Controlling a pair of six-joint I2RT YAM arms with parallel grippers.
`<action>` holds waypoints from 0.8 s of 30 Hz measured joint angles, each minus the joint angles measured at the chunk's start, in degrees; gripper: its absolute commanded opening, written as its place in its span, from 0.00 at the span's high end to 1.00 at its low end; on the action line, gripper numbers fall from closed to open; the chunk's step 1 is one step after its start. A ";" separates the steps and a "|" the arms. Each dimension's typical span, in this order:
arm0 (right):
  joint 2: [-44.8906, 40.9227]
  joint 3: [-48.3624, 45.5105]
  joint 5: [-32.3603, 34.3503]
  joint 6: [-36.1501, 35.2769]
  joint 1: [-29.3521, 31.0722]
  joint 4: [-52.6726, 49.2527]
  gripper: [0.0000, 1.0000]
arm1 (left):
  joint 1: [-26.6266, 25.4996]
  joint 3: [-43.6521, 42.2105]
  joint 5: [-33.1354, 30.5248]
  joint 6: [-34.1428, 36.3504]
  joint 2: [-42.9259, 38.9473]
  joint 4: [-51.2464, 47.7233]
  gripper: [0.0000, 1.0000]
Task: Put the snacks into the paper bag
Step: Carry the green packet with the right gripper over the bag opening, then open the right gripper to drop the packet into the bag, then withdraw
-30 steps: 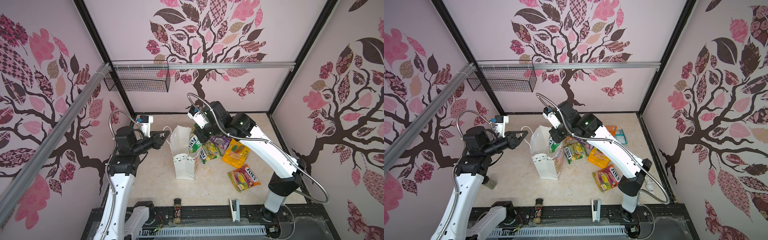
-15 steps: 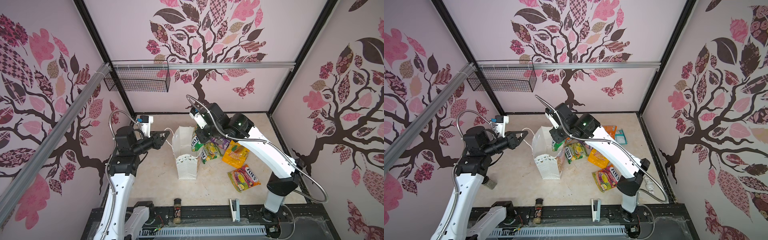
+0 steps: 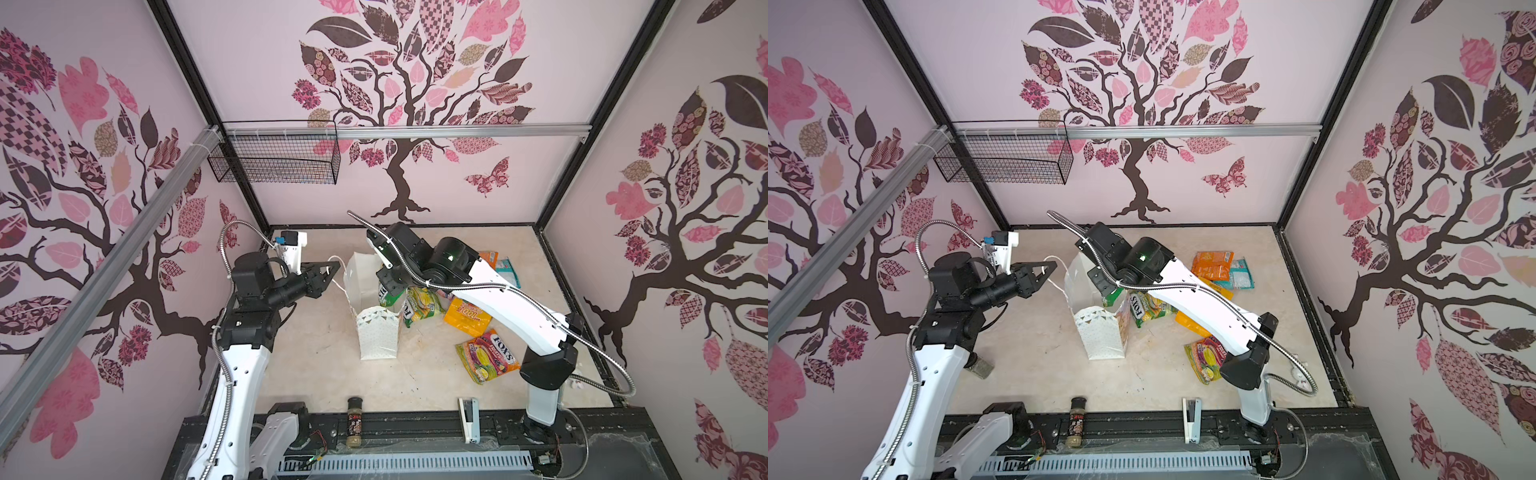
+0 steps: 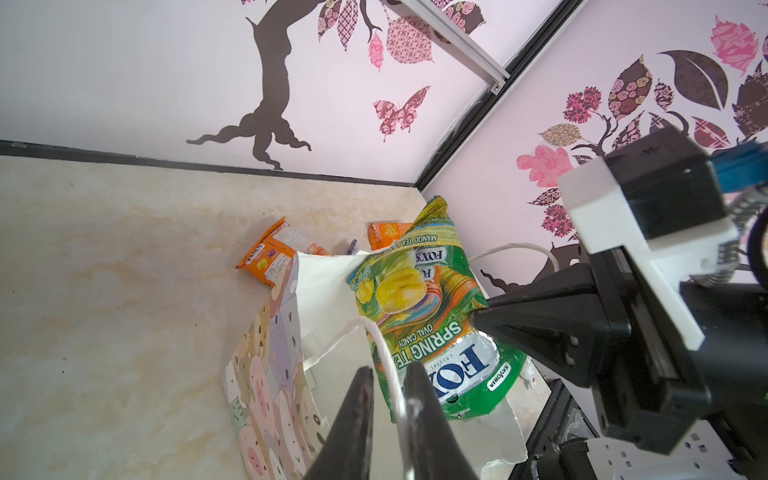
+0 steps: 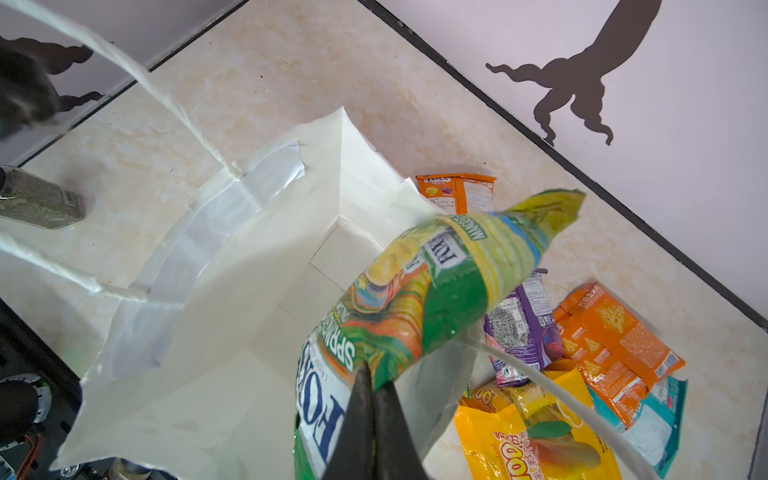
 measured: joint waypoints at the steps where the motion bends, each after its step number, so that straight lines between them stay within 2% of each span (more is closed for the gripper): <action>1: 0.31 0.70 0.66 0.11 0.37 -0.35 1.00 | 0.00 0.00 0.00 -0.02 0.04 0.00 0.81; 11: 2.51 2.75 7.85 2.89 2.32 -3.56 1.00 | 0.02 0.00 0.15 -0.11 0.07 0.37 0.83; 17: 2.71 2.91 10.29 3.26 2.84 -4.90 1.00 | 0.02 0.00 0.17 -0.13 0.11 0.39 0.84; 24: 2.99 3.19 11.21 4.07 3.87 -5.68 1.00 | 0.02 -0.02 0.42 -0.42 0.35 0.50 0.90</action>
